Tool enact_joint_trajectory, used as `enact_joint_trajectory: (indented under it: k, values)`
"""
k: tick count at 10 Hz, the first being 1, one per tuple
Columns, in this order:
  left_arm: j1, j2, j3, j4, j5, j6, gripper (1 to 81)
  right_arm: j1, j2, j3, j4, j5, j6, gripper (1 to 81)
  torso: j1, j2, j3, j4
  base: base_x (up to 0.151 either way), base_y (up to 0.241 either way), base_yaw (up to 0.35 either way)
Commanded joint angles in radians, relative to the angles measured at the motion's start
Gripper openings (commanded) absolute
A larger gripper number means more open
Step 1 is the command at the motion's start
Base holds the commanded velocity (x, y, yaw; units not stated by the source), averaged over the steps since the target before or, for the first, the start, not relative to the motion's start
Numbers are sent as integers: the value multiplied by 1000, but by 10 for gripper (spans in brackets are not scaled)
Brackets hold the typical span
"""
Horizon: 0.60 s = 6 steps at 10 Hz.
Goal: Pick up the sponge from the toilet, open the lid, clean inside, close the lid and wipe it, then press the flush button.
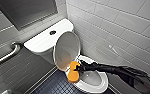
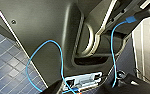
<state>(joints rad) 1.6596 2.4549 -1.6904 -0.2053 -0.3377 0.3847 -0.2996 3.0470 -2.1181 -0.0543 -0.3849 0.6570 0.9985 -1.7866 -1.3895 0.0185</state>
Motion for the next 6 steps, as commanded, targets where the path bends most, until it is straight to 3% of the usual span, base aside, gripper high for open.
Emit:
enact_joint_trajectory:
  k: [1,4,5,6]
  values:
    - [41,-20,24,14,97,-1,811,55,72,27,-50,-54,7,10,0,0,0,0,0,0,0]
    - [38,-20,26,14,97,0,811,-16,-84,257,-114,-83,44,10,0,0,0,0,0,0,0]
    - [36,-19,26,14,97,0,811,-28,-135,316,-137,-83,76,10,0,0,0,0,0,0,0]
    - [35,-17,26,15,97,2,811,-40,-218,411,-201,-104,150,10,0,0,0,0,0,0,0]
